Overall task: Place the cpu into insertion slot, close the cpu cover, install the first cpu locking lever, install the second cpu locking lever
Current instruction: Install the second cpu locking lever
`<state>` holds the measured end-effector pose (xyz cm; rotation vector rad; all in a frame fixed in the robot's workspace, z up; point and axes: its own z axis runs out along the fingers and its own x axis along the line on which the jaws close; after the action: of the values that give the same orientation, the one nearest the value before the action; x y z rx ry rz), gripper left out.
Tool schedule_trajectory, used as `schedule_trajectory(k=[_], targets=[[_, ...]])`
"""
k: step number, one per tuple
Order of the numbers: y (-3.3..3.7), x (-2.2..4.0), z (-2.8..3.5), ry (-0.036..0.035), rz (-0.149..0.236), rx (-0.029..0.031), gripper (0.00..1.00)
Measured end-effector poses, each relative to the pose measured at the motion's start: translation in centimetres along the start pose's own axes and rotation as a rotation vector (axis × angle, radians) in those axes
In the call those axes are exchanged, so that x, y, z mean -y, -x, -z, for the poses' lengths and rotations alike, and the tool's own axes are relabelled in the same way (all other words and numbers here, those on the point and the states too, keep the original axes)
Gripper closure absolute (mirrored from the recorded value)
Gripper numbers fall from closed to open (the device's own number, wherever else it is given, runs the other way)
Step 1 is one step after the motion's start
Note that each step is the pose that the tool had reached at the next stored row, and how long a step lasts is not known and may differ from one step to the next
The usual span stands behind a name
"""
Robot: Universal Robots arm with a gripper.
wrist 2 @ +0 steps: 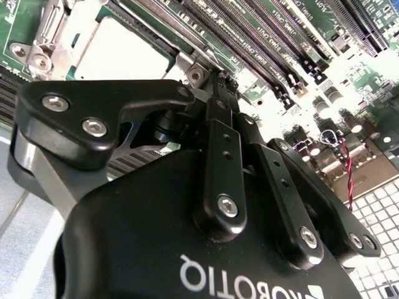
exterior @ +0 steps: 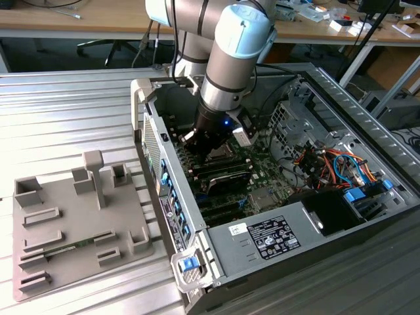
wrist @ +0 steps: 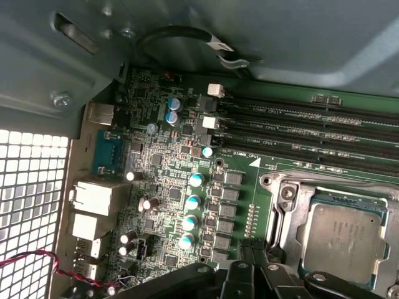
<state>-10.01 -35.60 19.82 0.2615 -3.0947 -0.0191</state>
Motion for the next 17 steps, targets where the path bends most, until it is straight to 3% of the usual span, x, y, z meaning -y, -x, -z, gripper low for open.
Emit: schedule_trajectory(k=[4, 6, 10, 12, 15, 16, 17], targets=[[0.01, 0.01, 0.0, 0.0012, 0.002, 0.0015, 0.89], [0.08, -0.03, 0.63, 0.0028, 0.004, 0.0054, 0.89], [-0.03, -0.02, 1.7, 0.0017, 0.005, 0.0032, 0.89], [0.14, 0.0, 1.83, 0.002, 0.005, 0.0027, 0.89], [1.39, 0.19, 1.87, 0.0055, 0.006, -0.0107, 0.89], [2.41, 0.31, 1.87, 0.0107, 0.006, -0.0191, 0.89], [3.08, 0.38, 1.86, 0.0143, 0.006, -0.0239, 0.89]])
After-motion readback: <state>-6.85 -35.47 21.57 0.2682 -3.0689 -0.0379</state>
